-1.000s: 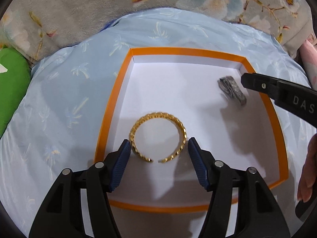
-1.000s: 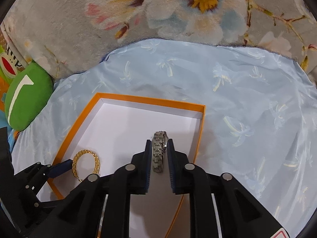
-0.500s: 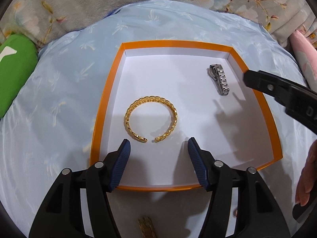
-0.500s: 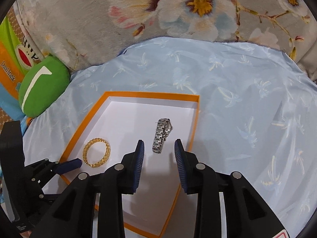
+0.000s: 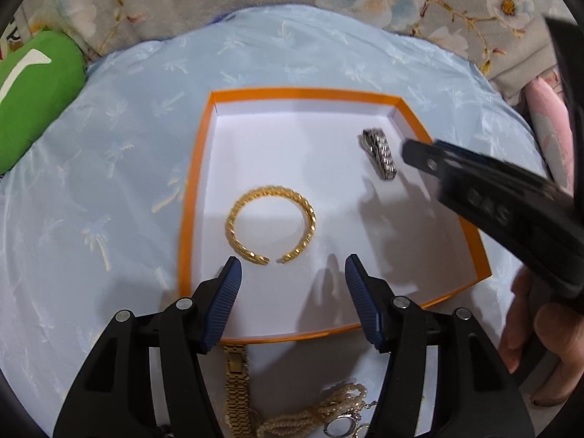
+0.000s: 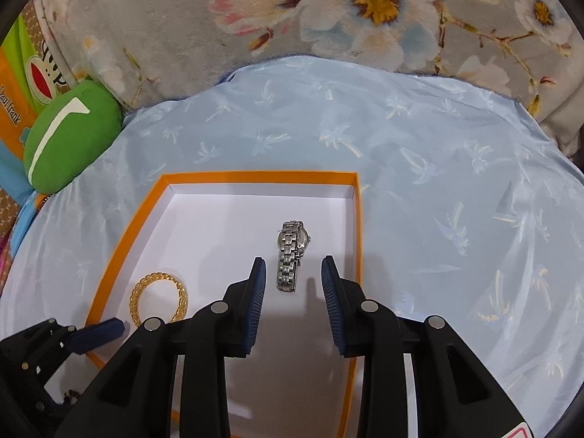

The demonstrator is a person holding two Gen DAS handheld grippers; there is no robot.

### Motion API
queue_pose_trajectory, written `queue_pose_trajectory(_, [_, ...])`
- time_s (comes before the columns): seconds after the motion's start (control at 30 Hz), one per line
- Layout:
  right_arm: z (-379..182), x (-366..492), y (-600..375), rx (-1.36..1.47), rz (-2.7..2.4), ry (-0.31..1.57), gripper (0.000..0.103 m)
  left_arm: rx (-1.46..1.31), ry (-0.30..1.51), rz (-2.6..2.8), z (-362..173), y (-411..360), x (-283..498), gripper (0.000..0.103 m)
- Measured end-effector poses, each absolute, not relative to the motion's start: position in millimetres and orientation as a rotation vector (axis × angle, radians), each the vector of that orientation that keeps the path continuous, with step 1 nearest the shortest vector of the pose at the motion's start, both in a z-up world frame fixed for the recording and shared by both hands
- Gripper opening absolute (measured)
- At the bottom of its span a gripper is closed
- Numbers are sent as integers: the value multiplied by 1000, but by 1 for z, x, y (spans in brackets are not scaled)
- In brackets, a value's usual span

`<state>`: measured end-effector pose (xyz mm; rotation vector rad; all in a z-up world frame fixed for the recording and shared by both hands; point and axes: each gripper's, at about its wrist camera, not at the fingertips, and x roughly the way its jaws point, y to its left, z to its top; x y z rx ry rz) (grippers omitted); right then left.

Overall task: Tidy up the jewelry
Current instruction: 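Withdraw both tools from the box back toward the jewelry, then grasp the pearl strand with the right tool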

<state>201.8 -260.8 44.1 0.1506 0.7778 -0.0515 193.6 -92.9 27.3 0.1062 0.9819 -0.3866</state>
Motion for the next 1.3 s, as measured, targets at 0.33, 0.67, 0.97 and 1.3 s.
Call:
queue_pose_trajectory(0.33, [57, 100, -239, 161, -6, 768, 31, 94, 824, -282, 72, -26, 172, 72])
queue_pose_trajectory(0.67, [44, 63, -167, 37, 201, 804, 31, 13, 922, -192, 42, 48, 111, 75])
queue_pose_trajectory(0.97, [19, 92, -136, -260, 394, 846, 43, -5, 950, -184, 36, 76, 79, 75])
queue_pose_trajectory(1.3, [0, 109, -127, -258, 494, 931, 40, -39, 1005, -224, 23, 80, 71, 76])
